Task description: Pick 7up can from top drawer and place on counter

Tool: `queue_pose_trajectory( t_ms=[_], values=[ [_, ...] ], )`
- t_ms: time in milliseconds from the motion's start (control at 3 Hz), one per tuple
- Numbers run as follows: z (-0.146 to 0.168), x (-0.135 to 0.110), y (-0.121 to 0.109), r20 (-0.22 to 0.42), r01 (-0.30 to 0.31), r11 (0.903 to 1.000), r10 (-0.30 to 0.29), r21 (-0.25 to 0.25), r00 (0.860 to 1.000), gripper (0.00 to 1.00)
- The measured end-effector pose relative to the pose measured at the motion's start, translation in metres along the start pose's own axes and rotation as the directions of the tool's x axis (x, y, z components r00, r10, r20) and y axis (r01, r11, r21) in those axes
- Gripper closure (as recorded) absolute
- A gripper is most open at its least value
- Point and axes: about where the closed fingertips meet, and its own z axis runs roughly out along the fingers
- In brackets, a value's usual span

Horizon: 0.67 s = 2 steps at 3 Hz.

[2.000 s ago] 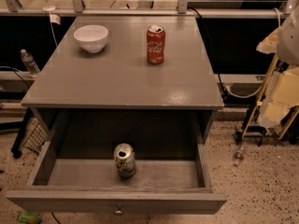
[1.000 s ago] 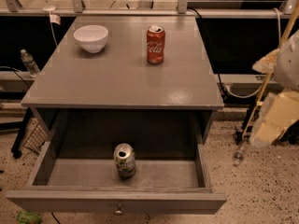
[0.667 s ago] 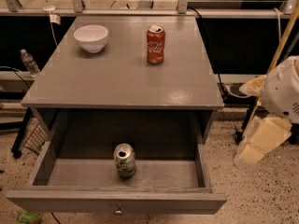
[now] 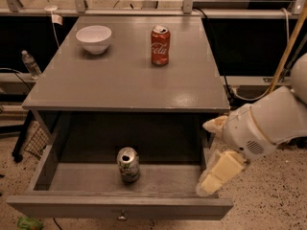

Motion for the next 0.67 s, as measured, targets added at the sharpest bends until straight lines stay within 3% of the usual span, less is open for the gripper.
queue_pose_trajectory(
  t_ms=[667],
  values=[
    [0.0092, -0.0042, 0.0011, 0.025, -0.003, 0.9998, 0.004, -0.018, 1.0, 0.0]
  ],
)
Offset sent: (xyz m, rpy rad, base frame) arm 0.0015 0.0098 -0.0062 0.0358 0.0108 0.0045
